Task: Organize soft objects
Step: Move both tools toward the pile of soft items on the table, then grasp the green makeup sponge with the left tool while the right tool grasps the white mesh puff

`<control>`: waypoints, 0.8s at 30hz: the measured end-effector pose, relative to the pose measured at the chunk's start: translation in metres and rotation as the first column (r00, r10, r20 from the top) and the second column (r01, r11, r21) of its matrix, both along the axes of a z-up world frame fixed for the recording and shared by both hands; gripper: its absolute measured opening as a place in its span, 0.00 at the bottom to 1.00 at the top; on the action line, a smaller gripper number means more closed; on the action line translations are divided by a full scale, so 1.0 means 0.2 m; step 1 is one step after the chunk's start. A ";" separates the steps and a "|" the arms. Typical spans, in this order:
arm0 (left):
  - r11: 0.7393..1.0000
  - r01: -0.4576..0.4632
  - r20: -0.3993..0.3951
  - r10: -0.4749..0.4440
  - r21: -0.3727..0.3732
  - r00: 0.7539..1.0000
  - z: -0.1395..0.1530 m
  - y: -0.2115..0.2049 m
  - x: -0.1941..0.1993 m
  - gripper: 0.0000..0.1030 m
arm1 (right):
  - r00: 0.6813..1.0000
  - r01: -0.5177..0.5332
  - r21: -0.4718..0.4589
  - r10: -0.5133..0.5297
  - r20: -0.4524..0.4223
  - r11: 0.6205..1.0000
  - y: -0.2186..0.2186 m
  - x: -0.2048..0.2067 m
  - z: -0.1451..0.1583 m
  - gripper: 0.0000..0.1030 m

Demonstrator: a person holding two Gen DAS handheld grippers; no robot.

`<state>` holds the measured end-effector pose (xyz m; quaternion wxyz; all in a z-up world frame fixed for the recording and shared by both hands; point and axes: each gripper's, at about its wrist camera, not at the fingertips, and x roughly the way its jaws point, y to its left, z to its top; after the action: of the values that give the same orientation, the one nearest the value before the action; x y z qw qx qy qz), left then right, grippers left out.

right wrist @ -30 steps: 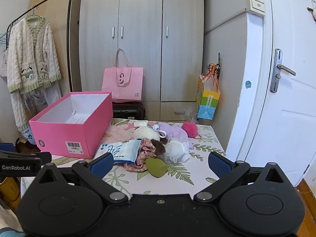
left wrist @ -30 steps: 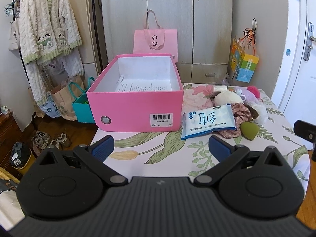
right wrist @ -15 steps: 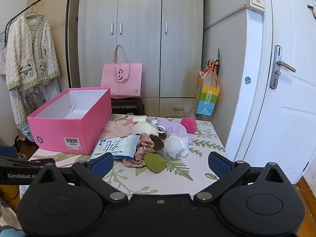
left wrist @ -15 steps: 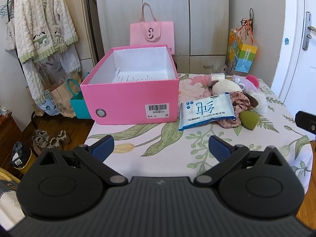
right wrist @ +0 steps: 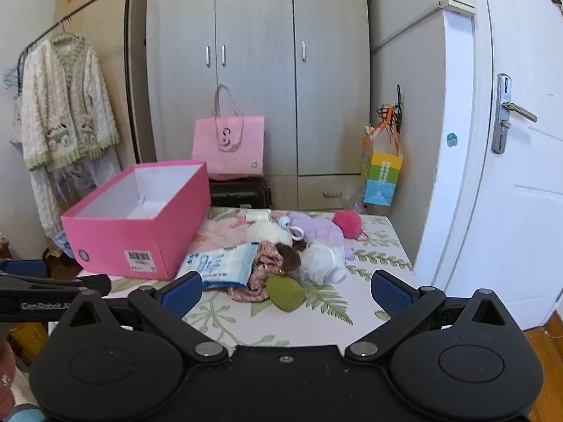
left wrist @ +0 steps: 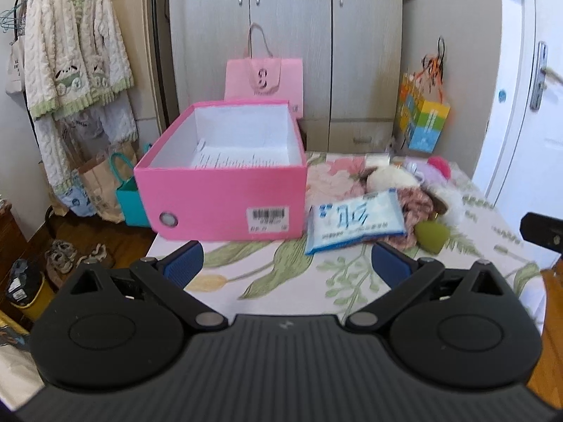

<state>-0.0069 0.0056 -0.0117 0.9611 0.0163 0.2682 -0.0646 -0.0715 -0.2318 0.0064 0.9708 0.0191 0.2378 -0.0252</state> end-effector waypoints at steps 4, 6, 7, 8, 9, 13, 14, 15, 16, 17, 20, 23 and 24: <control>0.994 -0.012 0.020 0.015 -0.113 1.000 -0.01 0.00 0.05 0.99 | 0.999 -0.023 0.006 0.023 0.030 1.000 -0.08 0.00 0.03 1.00; 0.987 -0.004 0.041 0.010 -0.162 0.999 -0.04 -0.01 0.07 0.99 | 0.997 -0.044 0.018 0.043 0.063 0.999 -0.14 0.00 0.03 1.00; 0.983 0.020 0.058 -0.009 -0.185 0.998 -0.06 -0.02 0.08 0.99 | 0.995 -0.058 0.027 0.056 0.081 0.998 -0.17 0.00 0.02 1.00; 0.978 0.043 0.064 -0.031 -0.203 0.997 -0.08 -0.03 0.09 0.99 | 0.993 -0.072 0.034 0.068 0.096 0.997 -0.20 0.01 0.01 1.00; 0.975 0.067 0.054 -0.056 -0.213 0.997 -0.10 -0.05 0.12 0.99 | 0.993 -0.077 0.034 0.074 0.095 0.996 -0.23 0.03 0.00 1.00; 0.985 0.133 0.019 -0.132 -0.114 0.991 -0.17 -0.24 0.21 0.97 | 0.996 -0.064 0.012 0.063 0.063 0.998 -0.30 0.13 -0.06 1.00; 0.985 0.152 0.022 -0.150 -0.087 0.988 -0.20 -0.29 0.22 0.97 | 0.997 -0.066 0.001 0.065 0.049 0.998 -0.32 0.16 -0.08 0.99; 0.982 0.173 0.025 -0.172 -0.071 0.985 -0.22 -0.33 0.23 0.97 | 0.996 -0.075 -0.007 0.075 0.039 0.997 -0.33 0.18 -0.10 0.96; 0.977 0.203 0.029 -0.202 -0.059 0.979 -0.24 -0.37 0.25 0.97 | 0.995 -0.093 -0.022 0.093 0.030 0.995 -0.34 0.21 -0.11 0.93; 0.971 0.235 0.025 -0.234 -0.054 0.972 -0.27 -0.42 0.28 0.94 | 0.994 -0.105 -0.031 0.106 0.023 0.994 -0.35 0.23 -0.13 0.90; 0.955 0.293 0.008 -0.293 -0.047 0.956 -0.34 -0.52 0.35 0.86 | 0.990 -0.141 -0.007 0.141 0.010 0.990 -0.39 0.30 -0.16 0.89; 0.936 0.349 -0.018 -0.350 -0.044 0.937 -0.40 -0.63 0.38 0.81 | 0.989 -0.148 0.010 0.148 0.000 0.989 -0.44 0.38 -0.20 0.85; 0.928 0.370 -0.028 -0.372 -0.048 0.928 -0.42 -0.66 0.39 0.79 | 0.989 -0.148 0.019 0.148 -0.004 0.989 -0.46 0.41 -0.22 0.84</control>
<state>0.0714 -0.1274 -0.0947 0.9266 0.0452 0.2765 -0.2508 0.0097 -0.3238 -0.0369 0.9691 0.0103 0.2416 0.0493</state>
